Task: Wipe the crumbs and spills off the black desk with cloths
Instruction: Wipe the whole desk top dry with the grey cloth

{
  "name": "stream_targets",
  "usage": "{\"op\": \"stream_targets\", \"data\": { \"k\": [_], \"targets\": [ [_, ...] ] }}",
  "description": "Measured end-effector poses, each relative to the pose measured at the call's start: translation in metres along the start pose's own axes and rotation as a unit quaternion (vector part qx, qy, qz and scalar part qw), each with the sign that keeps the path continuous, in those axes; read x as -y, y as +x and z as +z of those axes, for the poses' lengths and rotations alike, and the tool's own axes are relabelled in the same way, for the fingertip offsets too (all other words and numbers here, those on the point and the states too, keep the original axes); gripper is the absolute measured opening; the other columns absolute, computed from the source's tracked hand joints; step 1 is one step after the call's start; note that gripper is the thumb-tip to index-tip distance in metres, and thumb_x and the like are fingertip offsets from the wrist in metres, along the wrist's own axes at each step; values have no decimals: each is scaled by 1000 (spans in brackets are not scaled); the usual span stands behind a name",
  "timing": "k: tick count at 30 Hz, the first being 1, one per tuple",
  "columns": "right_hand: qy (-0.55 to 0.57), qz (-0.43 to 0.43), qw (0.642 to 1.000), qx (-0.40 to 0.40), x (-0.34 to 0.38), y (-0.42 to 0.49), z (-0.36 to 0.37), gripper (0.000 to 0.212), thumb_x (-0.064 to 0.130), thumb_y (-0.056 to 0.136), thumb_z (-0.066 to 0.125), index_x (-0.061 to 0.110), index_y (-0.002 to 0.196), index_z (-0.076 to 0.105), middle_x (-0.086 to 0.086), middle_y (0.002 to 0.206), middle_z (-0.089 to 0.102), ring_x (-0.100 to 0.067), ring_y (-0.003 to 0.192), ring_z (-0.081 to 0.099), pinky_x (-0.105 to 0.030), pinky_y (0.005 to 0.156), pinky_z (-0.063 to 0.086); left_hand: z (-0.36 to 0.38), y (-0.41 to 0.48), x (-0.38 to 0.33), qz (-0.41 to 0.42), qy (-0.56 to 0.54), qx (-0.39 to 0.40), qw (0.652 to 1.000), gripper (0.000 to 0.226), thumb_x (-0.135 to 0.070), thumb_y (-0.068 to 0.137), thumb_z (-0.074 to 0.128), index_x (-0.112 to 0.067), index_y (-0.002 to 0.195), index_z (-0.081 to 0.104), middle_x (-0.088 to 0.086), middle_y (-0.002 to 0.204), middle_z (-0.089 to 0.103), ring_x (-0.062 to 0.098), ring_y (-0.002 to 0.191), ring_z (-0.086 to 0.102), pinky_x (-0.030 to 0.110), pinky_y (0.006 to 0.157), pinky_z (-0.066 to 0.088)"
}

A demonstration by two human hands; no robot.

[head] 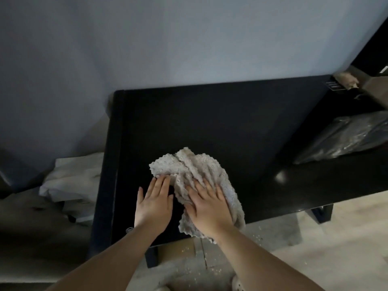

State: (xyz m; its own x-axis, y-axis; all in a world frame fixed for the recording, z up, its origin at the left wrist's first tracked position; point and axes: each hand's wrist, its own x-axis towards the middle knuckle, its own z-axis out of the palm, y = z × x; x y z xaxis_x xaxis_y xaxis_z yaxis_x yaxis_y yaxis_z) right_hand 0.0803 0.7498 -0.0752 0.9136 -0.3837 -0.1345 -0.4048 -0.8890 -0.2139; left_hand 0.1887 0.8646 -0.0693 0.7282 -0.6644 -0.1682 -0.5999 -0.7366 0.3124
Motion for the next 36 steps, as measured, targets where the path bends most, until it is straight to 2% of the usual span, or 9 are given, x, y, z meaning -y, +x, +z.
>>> {"op": "stream_targets", "data": {
  "k": [9,16,20,23,25,28,32,34,36],
  "targets": [
    [9,119,993,-18,-189,-38,-35,71,58,84,0,32,149,7,6,158,2,-12,145,-5,-37,117,-7,44,18,-135,-22,79,32,996,71,-56,95,19,-21,147,-14,-4,157,-14,18,144,-15,51,116,-4],
    [39,328,943,-44,-322,-74,-60,57,47,97,16,29,150,4,2,159,-1,-17,145,-5,-42,118,0,66,37,-211,-78,94,80,989,71,-57,94,13,-18,148,-12,2,157,-16,25,143,-19,55,114,-2],
    [23,156,986,-51,-267,-65,-47,67,49,88,-4,27,150,10,3,158,-1,-16,143,-13,-41,115,-7,69,40,-217,-100,97,92,986,72,-59,93,11,-18,147,-16,4,156,-20,26,142,-21,55,114,-4],
    [10,-2,999,37,-253,-68,-50,76,60,84,-17,27,150,2,6,156,-12,-15,135,-27,-37,109,-20,72,39,-218,-107,97,71,987,73,-60,93,11,-19,148,-14,3,156,-18,24,142,-20,54,114,-3],
    [-18,-30,998,55,-280,-70,-60,72,63,83,-13,33,148,-3,9,155,-14,-15,139,-23,-39,109,-21,76,38,-220,-111,100,45,988,73,-60,92,13,-19,149,-9,3,157,-13,24,143,-17,54,114,-1],
    [-9,134,991,11,-344,-77,-69,59,61,93,10,39,148,3,8,158,-4,-18,144,-10,-48,112,-12,75,45,-227,-134,65,13,989,74,-59,92,26,-16,149,7,3,158,-4,23,144,-13,57,113,1],
    [55,422,905,-12,-397,-81,-77,61,59,93,15,38,149,1,3,159,-7,-25,144,-10,-61,111,-2,73,60,-232,-153,50,30,987,77,-61,91,28,-17,149,5,2,158,-7,24,143,-16,61,111,1],
    [72,463,883,-21,-389,-69,-79,61,57,94,12,36,149,-2,2,158,-11,-27,144,-12,-60,112,-2,73,65,-231,-151,57,41,986,79,-64,90,23,-19,149,-4,2,157,-14,24,142,-20,62,110,-2],
    [79,403,912,-16,-359,-54,-72,59,53,96,11,32,150,-3,1,158,-10,-27,144,-11,-56,114,-1,73,70,-229,-145,67,47,986,81,-67,88,18,-20,148,-10,2,156,-18,24,141,-22,62,109,-3]
  ]
}}
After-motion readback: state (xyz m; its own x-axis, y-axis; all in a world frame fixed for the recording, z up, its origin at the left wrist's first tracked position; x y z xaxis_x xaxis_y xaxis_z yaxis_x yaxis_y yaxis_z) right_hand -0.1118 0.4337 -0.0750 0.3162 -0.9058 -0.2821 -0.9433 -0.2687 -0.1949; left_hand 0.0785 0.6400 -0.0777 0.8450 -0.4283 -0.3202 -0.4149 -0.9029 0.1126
